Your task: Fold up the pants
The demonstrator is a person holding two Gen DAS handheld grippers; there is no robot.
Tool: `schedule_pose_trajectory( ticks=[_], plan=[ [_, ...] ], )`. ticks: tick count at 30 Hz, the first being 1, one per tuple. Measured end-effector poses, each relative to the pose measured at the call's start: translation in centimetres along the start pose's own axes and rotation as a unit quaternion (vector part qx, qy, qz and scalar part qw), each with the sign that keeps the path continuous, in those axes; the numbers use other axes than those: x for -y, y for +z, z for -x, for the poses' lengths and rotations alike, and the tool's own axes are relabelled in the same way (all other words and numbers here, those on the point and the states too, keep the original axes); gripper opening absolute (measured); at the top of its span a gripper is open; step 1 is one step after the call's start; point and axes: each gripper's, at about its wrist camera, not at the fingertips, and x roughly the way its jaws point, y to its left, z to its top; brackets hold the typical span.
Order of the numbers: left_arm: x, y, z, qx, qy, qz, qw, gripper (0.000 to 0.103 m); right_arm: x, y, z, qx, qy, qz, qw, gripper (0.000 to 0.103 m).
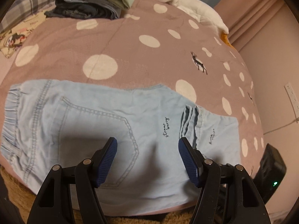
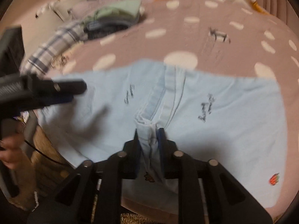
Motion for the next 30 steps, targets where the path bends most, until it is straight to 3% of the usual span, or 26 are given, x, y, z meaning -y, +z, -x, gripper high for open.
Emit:
schedule_pose_trajectory(
  ticks=[1, 2, 5, 8, 12, 14, 15, 16, 17, 18, 20, 21, 26, 30],
  plan=[
    [0.1, 0.1, -0.2, -0.002, -0.005, -0.002, 1.0, 0.067, 0.0, -0.2, 0.1, -0.001, 0.002, -0.002, 1.0, 0.05],
    [0.4, 0.2, -0.4, -0.005, -0.011, -0.005, 0.9999, 0.067, 0.4, 0.0, 0.6, -0.001, 0.025, -0.013, 1.0, 0.06],
    [1.6, 0.5, -0.8, -0.01, -0.04, -0.021, 0.9989, 0.067, 1.7, 0.5, 3.3, 0.035, 0.046, -0.041, 0.997, 0.07],
    [3.4, 0.9, -2.8, -0.033, -0.091, -0.037, 0.9946, 0.067, 3.7, 0.2, 6.0, 0.072, 0.008, -0.066, 0.995, 0.074],
    [5.2, 0.4, -7.1, -0.097, -0.116, -0.033, 0.988, 0.067, 6.7, -0.5, 7.4, 0.092, -0.047, -0.113, 0.988, 0.074],
    [5.9, 0.2, -8.2, -0.104, -0.122, -0.03, 0.9867, 0.064, 8.5, -1.1, 7.9, 0.094, -0.08, -0.139, 0.983, 0.065],
    [6.1, 0.1, -8.2, -0.096, -0.119, -0.031, 0.9877, 0.055, 9.3, -1.5, 8.1, 0.093, -0.087, -0.146, 0.981, 0.061],
    [6.4, 0.0, -8.2, -0.095, -0.122, -0.033, 0.9874, 0.044, 9.9, -1.7, 8.2, 0.093, -0.093, -0.156, 0.979, 0.051],
    [6.5, -0.1, -8.5, -0.107, -0.138, -0.033, 0.9841, 0.008, 10.6, -2.1, 8.3, 0.093, -0.095, -0.168, 0.977, 0.041],
    [6.6, -0.5, -9.0, -0.131, -0.164, -0.028, 0.9774, 0.005, 11.1, -2.5, 8.5, 0.091, -0.097, -0.175, 0.975, 0.036],
    [6.4, -1.0, -8.7, -0.124, -0.15, -0.026, 0.9805, 0.005, 11.8, -2.8, 8.2, 0.081, -0.108, -0.188, 0.973, 0.02],
    [6.3, -1.2, -7.9, -0.111, -0.14, -0.033, 0.9833, 0.005, 11.9, -3.0, 8.2, 0.078, -0.113, -0.189, 0.972, 0.018],
    [4.5, -0.5, -4.4, -0.076, -0.139, -0.017, 0.9873, 0.004, 11.3, -1.3, 8.2, 0.08, -0.119, -0.167, 0.976, 0.017],
    [3.0, -0.3, -5.2, -0.076, -0.087, -0.012, 0.9932, 0.005, 11.3, 0.6, 7.4, 0.083, -0.11, -0.151, 0.979, 0.018]
  ],
)
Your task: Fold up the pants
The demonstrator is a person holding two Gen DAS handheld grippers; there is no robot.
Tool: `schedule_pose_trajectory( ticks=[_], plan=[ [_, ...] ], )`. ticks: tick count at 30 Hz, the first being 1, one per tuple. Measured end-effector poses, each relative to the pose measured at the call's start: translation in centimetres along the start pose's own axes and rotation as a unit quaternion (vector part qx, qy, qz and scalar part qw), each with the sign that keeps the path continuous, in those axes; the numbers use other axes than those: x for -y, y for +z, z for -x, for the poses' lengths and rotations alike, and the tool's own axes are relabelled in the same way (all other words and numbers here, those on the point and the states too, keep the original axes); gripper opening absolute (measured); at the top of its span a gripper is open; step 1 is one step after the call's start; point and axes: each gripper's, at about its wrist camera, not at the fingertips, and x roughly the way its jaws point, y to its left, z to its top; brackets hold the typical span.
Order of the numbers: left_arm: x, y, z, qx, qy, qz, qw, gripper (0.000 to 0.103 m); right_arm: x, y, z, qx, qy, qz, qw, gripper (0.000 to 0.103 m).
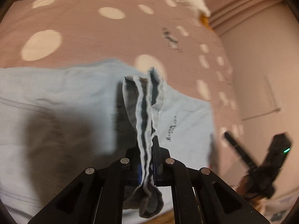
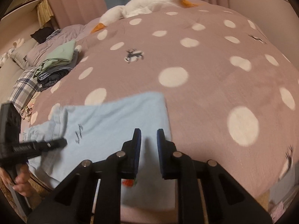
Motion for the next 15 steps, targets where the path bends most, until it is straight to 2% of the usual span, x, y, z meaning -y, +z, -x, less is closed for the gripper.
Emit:
schedule_pose_trajectory(
  ticks=[2, 7, 15],
  plan=[
    [-0.2, -0.3, -0.9, -0.009, 0.01, 0.001, 0.9999, 0.004, -0.5, 1.0, -1.8, -0.014, 0.006, 0.004, 1.0, 0.019],
    [1.0, -0.9, -1.1, 0.003, 0.039, -0.021, 0.999, 0.006, -0.2, 0.6, -5.9, -0.06, -0.039, 0.01, 0.997, 0.016],
    [1.2, -0.9, -1.7, 0.004, 0.043, -0.024, 0.9988, 0.007, 0.3, -2.9, -3.1, -0.074, -0.038, 0.019, 0.996, 0.016]
  ],
)
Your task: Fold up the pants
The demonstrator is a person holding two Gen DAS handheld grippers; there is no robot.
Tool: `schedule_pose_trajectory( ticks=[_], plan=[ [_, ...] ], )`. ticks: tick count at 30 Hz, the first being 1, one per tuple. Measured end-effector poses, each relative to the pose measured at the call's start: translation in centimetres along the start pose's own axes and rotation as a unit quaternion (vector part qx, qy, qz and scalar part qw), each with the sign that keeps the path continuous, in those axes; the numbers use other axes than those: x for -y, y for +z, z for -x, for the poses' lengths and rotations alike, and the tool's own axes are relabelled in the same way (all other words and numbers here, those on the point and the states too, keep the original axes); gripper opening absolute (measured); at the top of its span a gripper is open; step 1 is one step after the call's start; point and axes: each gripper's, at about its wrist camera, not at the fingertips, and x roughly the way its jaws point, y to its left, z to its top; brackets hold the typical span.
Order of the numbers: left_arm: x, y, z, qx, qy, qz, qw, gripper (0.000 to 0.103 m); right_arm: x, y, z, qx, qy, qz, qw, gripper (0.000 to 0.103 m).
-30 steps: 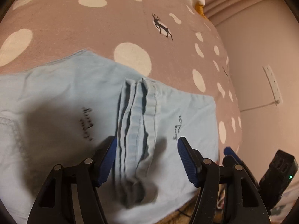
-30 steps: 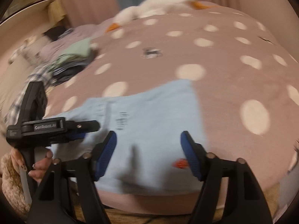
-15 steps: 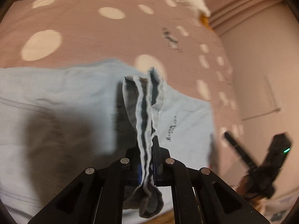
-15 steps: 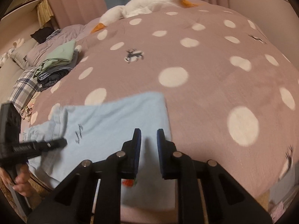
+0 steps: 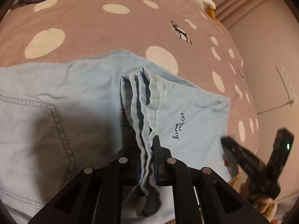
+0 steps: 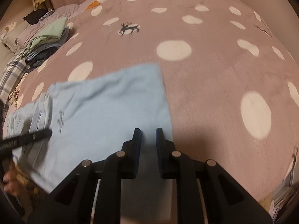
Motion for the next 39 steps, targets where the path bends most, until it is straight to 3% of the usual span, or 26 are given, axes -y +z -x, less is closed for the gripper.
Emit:
schedule_pose_trajectory(
  ticks=[8, 23, 31, 39],
  plan=[
    [0.2, -0.7, 0.3, 0.0, 0.013, -0.013, 0.9998, 0.008, 0.3, -3.6, 2.0, -0.014, -0.003, -0.007, 1.0, 0.017],
    [-1.2, -2.4, 1.7, -0.012, -0.021, -0.001, 0.9997, 0.01, -0.1, -3.5, 1.7, -0.015, -0.009, -0.018, 1.0, 0.017],
    [-1.1, -2.6, 2.3, -0.016, -0.003, -0.013, 0.9998, 0.014, 0.1, -3.4, 1.6, -0.016, -0.009, -0.023, 1.0, 0.017],
    [-1.5, -3.0, 3.2, -0.022, 0.01, -0.009, 0.9997, 0.023, 0.1, -3.5, 1.6, -0.015, -0.011, -0.024, 1.0, 0.017]
  ],
)
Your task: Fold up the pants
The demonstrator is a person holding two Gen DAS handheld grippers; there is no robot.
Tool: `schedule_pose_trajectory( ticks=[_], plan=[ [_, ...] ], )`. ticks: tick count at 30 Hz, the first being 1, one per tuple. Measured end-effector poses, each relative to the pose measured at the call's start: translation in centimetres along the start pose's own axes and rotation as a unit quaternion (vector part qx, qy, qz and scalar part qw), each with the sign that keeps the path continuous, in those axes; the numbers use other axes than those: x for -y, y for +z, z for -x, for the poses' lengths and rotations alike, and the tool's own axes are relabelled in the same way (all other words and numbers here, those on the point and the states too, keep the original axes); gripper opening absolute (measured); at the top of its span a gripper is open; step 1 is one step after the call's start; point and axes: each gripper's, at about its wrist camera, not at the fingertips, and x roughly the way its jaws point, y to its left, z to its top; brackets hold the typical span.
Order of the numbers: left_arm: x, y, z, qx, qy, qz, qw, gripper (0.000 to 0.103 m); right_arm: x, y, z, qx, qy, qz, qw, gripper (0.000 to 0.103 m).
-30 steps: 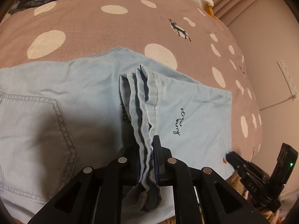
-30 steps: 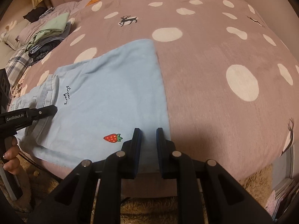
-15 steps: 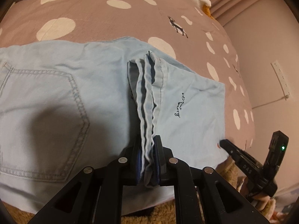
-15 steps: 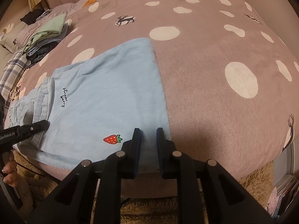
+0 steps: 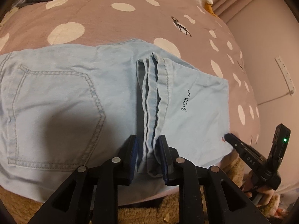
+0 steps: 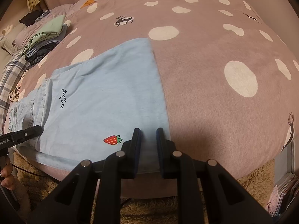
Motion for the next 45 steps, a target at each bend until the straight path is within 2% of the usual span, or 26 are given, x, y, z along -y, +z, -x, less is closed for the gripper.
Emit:
schedule_pose_trajectory(
  ticks=[2, 4, 6, 9, 13, 15, 16, 17, 18, 20, 23, 29, 34, 38, 41, 43, 44, 45],
  plan=[
    [-0.1, 0.0, 0.6, -0.003, -0.002, 0.009, 0.9999, 0.029, 0.0, 0.0, 0.0, 0.0, -0.001, 0.0, 1.0, 0.018],
    [-0.1, 0.0, 1.8, 0.011, 0.008, 0.005, 0.9999, 0.035, 0.0, 0.0, 0.0, 0.0, -0.002, 0.0, 1.0, 0.018],
    [-0.2, 0.2, 3.3, 0.038, 0.025, 0.003, 0.999, 0.052, -0.1, 0.0, 0.0, 0.0, -0.003, -0.002, 1.0, 0.019],
    [-1.2, 0.4, 5.1, 0.075, 0.039, 0.02, 0.9962, 0.068, -0.4, 0.1, 0.0, -0.001, -0.009, 0.004, 1.0, 0.022],
    [-3.2, 0.7, 7.4, 0.11, 0.054, 0.05, 0.9911, 0.071, -1.3, 0.3, 0.0, -0.003, -0.022, 0.017, 1.0, 0.033],
    [-4.7, 0.9, 9.1, 0.142, 0.074, 0.068, 0.9847, 0.072, -1.9, 0.6, 0.2, -0.006, -0.034, 0.027, 0.999, 0.038],
    [-5.4, 0.9, 9.9, 0.156, 0.084, 0.078, 0.9811, 0.074, -2.2, 0.8, 0.3, -0.006, -0.036, 0.035, 0.999, 0.049],
    [-6.1, 0.8, 10.6, 0.169, 0.095, 0.089, 0.9769, 0.082, -2.4, 1.0, 0.5, -0.004, -0.033, 0.04, 0.999, 0.064],
    [-7.2, 0.6, 11.5, 0.185, 0.108, 0.104, 0.9711, 0.087, -2.7, 1.3, 0.7, 0.001, -0.031, 0.045, 0.999, 0.068],
    [-8.6, 0.3, 12.5, 0.205, 0.127, 0.126, 0.9624, 0.089, -3.5, 1.9, 1.5, 0.017, -0.029, 0.055, 0.998, 0.069],
    [-11.2, -0.4, 13.2, 0.212, 0.147, 0.16, 0.953, 0.09, -5.3, 3.0, 2.6, 0.038, -0.027, 0.077, 0.996, 0.075],
    [-15.0, -2.4, 12.3, 0.202, 0.174, 0.218, 0.9387, 0.09, -9.0, 4.5, 4.3, 0.077, 0.009, 0.118, 0.99, 0.085],
    [-16.9, -3.8, 10.6, 0.176, 0.099, 0.262, 0.9438, 0.09, -10.6, 4.8, 3.7, 0.068, 0.022, 0.136, 0.988, 0.086],
    [-16.9, -4.2, 9.9, 0.183, 0.081, 0.276, 0.9403, 0.09, -11.4, 4.6, 3.3, 0.057, 0.031, 0.143, 0.988, 0.085],
    [-17.0, -4.4, 9.8, 0.185, 0.046, 0.291, 0.9374, 0.088, -11.7, 4.6, 3.0, 0.052, 0.033, 0.14, 0.988, 0.085],
    [-16.9, -4.5, 9.5, 0.185, 0.02, 0.296, 0.9368, 0.086, -11.8, 4.6, 2.9, 0.052, 0.036, 0.139, 0.988, 0.086],
    [-16.7, -4.4, 9.4, 0.186, 0.018, 0.294, 0.9372, 0.08, -11.9, 4.6, 2.9, 0.052, 0.038, 0.139, 0.988, 0.086],
    [-16.6, -4.3, 9.3, 0.188, 0.027, 0.294, 0.9368, 0.069, -11.9, 4.6, 2.9, 0.052, 0.041, 0.139, 0.988, 0.086]
  ],
)
